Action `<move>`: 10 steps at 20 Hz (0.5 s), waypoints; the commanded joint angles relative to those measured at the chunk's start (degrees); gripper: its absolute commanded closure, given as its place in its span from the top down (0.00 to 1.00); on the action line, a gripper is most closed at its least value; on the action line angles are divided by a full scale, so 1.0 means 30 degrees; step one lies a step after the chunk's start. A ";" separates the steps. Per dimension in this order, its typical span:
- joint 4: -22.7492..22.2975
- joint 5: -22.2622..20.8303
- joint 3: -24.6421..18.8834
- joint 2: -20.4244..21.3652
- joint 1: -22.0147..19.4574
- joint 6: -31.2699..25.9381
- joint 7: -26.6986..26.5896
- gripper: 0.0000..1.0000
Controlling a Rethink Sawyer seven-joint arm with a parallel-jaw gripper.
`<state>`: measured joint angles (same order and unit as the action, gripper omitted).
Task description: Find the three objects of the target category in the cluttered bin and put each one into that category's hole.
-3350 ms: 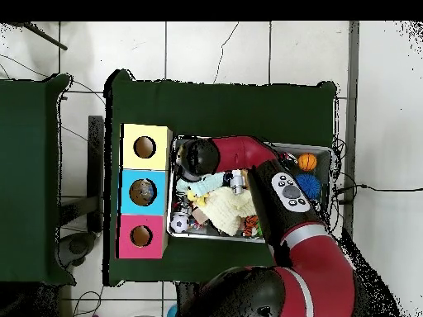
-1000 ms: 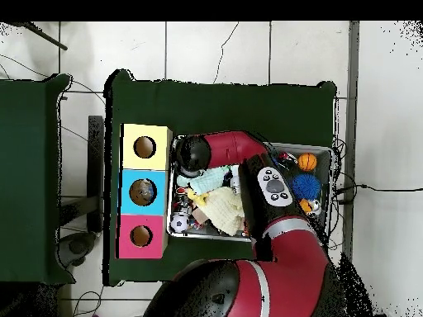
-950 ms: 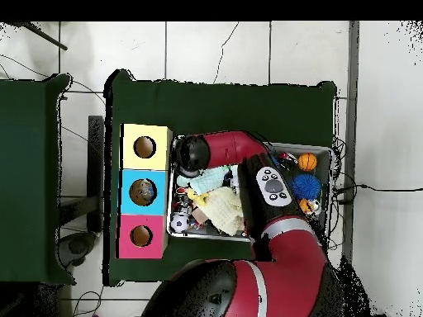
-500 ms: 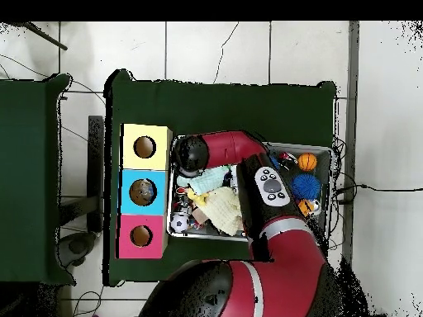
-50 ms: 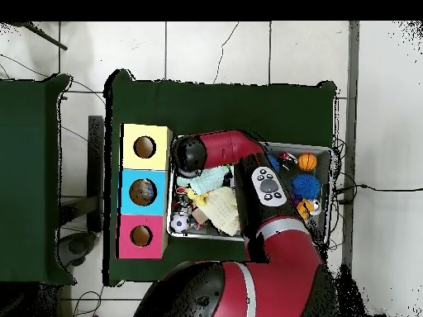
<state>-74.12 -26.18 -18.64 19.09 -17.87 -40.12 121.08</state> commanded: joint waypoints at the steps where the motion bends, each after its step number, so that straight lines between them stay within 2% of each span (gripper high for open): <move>1: 0.0449 -0.0706 -0.0130 -0.3469 0.0389 0.3529 0.0966 0.00; 5: 0.0545 -0.0536 -0.0250 -0.3622 0.0289 0.3413 0.0713 0.00; 6: 0.0384 -0.0446 -0.0426 -0.3659 0.0103 0.3633 0.0553 1.00; 10: 0.0689 -0.0273 -0.0270 -0.3665 0.0276 0.3239 0.0786 1.00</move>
<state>-73.90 -25.56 -18.15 19.01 -17.54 -40.14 121.08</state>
